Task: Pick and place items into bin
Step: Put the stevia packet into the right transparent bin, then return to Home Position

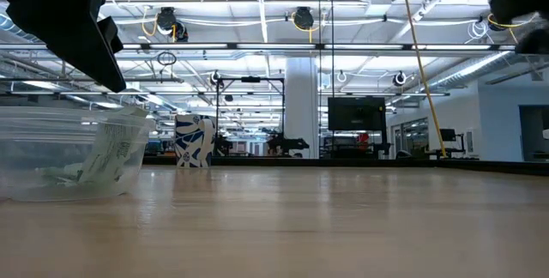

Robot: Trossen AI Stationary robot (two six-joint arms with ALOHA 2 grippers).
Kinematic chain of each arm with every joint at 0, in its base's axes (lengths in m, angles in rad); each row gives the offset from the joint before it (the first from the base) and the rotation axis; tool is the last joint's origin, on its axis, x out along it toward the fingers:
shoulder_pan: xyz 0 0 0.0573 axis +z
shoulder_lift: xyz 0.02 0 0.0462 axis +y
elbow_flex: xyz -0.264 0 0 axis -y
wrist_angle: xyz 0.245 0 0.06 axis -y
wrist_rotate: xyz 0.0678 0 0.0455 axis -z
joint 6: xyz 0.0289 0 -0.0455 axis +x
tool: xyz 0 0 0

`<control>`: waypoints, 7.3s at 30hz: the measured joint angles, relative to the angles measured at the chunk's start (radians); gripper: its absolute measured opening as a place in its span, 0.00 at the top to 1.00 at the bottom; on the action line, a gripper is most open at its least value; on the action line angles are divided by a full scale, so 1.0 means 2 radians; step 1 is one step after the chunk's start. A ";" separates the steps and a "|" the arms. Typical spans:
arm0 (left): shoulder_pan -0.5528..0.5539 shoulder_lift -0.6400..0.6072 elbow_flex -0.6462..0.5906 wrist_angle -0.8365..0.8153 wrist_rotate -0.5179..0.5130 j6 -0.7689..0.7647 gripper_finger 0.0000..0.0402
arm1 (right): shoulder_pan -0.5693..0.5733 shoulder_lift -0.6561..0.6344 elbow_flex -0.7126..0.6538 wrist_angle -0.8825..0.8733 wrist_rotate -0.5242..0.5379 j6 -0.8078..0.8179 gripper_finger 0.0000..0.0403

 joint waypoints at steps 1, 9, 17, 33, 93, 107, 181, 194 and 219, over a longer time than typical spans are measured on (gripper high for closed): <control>0.000 0.000 0.000 0.000 0.000 0.000 0.84 | -0.001 0.000 -0.010 0.000 -0.017 0.011 1.00; 0.000 0.000 0.000 0.000 0.000 0.002 0.84 | -0.001 0.000 -0.043 0.022 -0.063 0.024 0.95; 0.000 0.000 0.000 0.000 0.000 0.002 0.84 | -0.001 0.000 -0.043 0.049 -0.062 0.015 0.86; 0.000 0.000 0.000 0.001 0.002 0.012 0.84 | -0.016 0.000 -0.043 0.046 -0.096 -0.113 0.81; 0.138 -0.490 -0.121 -0.058 -0.053 0.154 0.84 | -0.162 -0.541 -0.105 0.303 -0.259 -0.394 0.82; 0.155 -0.610 -0.121 -0.066 -0.013 0.219 0.84 | -0.162 -0.574 -0.130 0.298 -0.260 -0.425 0.82; 0.154 -0.683 -0.405 0.224 0.001 0.235 0.84 | -0.194 -0.570 -0.431 0.573 -0.113 -0.408 0.82; 0.154 -0.682 -0.405 0.227 0.000 0.235 0.84 | -0.194 -0.568 -0.432 0.574 -0.112 -0.429 0.82; 0.154 -0.682 -0.405 0.228 0.000 0.235 0.84 | -0.194 -0.568 -0.432 0.573 -0.112 -0.429 0.82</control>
